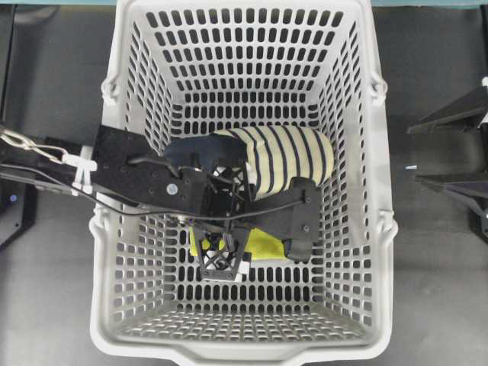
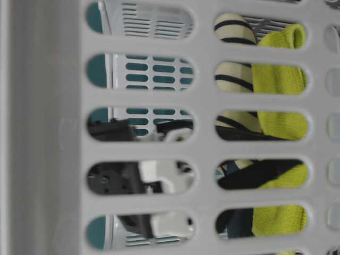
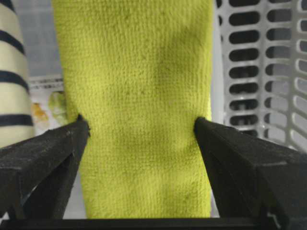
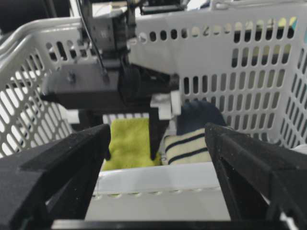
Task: Pick up the yellow cloth from the shopping basket with the left arm.
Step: 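Lower the open left gripper onto the yellow cloth and close it, then lift the pinched yellow cloth up out of the basket with the left gripper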
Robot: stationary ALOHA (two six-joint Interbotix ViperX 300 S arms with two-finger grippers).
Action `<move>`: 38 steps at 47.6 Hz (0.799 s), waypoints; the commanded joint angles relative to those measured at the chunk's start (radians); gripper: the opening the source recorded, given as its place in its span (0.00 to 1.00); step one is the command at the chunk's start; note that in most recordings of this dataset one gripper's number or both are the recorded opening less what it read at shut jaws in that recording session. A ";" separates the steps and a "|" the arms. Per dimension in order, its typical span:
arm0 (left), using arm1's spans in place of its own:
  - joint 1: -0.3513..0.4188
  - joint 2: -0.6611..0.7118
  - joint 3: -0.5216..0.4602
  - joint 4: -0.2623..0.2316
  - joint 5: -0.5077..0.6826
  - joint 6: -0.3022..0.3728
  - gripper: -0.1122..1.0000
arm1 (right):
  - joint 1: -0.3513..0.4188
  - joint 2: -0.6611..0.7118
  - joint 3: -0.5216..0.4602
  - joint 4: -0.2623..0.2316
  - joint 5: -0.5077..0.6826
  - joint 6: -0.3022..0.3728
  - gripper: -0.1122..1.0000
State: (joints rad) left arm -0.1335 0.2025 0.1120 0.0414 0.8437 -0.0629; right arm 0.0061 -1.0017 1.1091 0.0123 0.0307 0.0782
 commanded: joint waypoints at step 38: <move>-0.003 -0.092 -0.051 0.003 0.054 0.011 0.27 | -0.003 -0.020 -0.008 0.002 -0.009 -0.002 0.78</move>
State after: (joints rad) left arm -0.1319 0.1549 0.1273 0.0414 0.8621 -0.0476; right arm 0.0046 -1.0232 1.1121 0.0123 0.0307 0.0782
